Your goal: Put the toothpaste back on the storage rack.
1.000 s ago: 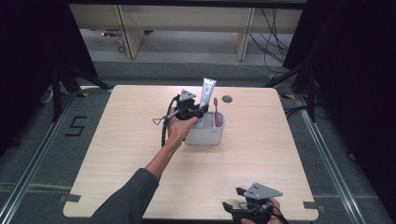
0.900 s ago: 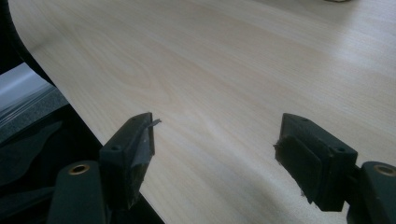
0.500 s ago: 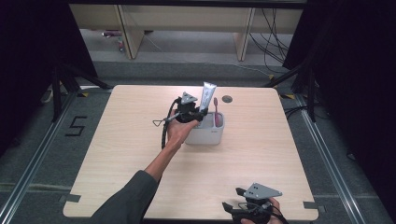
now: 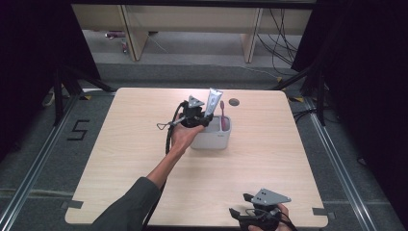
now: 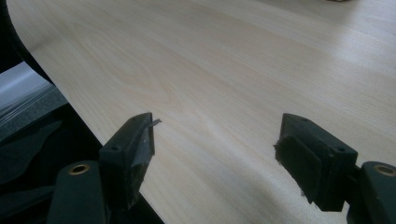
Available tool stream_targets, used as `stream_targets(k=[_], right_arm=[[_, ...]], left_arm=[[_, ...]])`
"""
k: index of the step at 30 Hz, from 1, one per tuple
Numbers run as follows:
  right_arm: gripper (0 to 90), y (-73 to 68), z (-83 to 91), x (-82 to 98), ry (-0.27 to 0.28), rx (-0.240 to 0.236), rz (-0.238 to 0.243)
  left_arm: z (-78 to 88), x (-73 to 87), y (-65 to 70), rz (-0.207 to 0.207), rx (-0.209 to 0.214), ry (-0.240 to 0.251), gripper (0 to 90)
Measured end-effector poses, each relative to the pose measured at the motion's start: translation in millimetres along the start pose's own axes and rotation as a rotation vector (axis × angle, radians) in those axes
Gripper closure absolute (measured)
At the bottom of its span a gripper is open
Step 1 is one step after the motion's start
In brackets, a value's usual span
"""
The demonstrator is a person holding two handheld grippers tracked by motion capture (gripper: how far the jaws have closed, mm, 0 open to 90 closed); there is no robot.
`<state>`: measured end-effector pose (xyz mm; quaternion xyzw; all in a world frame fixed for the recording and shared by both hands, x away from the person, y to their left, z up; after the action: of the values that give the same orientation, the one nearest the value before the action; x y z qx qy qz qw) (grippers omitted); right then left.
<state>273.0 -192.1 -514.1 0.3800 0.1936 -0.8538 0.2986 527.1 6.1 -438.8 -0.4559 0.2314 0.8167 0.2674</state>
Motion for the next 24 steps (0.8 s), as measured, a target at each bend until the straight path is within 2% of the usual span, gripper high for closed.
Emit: stream_targets(k=[2, 3, 4, 6, 13, 15, 18, 22, 24], right_arm=[[28.0, 0.8, -0.3, 0.0, 0.003, 0.001, 0.008], [28.0, 0.7, -0.2, 0.1, 0.002, 0.003, 0.006], [28.0, -1.0, -0.3, 0.5, -0.004, -0.005, -0.012], [28.0, 0.5, -0.2, 0.2, -0.005, 0.002, 0.01], [28.0, 0.6, -0.7, 0.5, -0.003, -0.005, 0.004], [28.0, 0.3, -1.2, 0.3, -0.001, -0.01, 0.002], [28.0, 0.6, -0.5, 0.6, -0.005, -0.002, 0.002], [28.0, 0.2, -1.3, 0.2, 0.001, -0.012, 0.004], [28.0, 0.8, -1.0, 0.3, -0.001, -0.004, 0.01]], left_arm=[[-1.0, 0.9, 2.3, 0.004, 0.001, 0.002, 71.3], [-0.3, 1.5, 1.6, -0.012, 0.0, -0.018, 71.4], [-0.3, 1.5, 1.6, -0.012, 0.0, -0.018, 71.4], [-1.2, 2.4, 2.3, -0.015, -0.001, -0.027, 71.4], [-0.9, 3.9, 1.9, -0.027, -0.025, -0.044, 69.5], [-0.6, 5.1, 2.4, -0.031, -0.016, -0.06, 69.1], [-0.6, 5.6, 2.4, -0.023, -0.019, -0.054, 67.9], [-0.7, 7.9, 2.2, -0.046, -0.022, -0.063, 65.7], [0.5, 7.5, 1.3, -0.038, -0.019, -0.046, 64.7]])
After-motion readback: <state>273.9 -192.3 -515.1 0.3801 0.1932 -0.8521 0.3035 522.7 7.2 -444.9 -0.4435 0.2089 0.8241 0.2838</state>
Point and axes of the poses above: each handheld gripper's, and its own axes: z roughly backward along the jaws, x roughly out of its underside, y roughly to its right, the point moved 4 cm from there along -z, roughly forward along the jaws, and after that the axes turned 3 degrees about x, right-handed, at the moved point
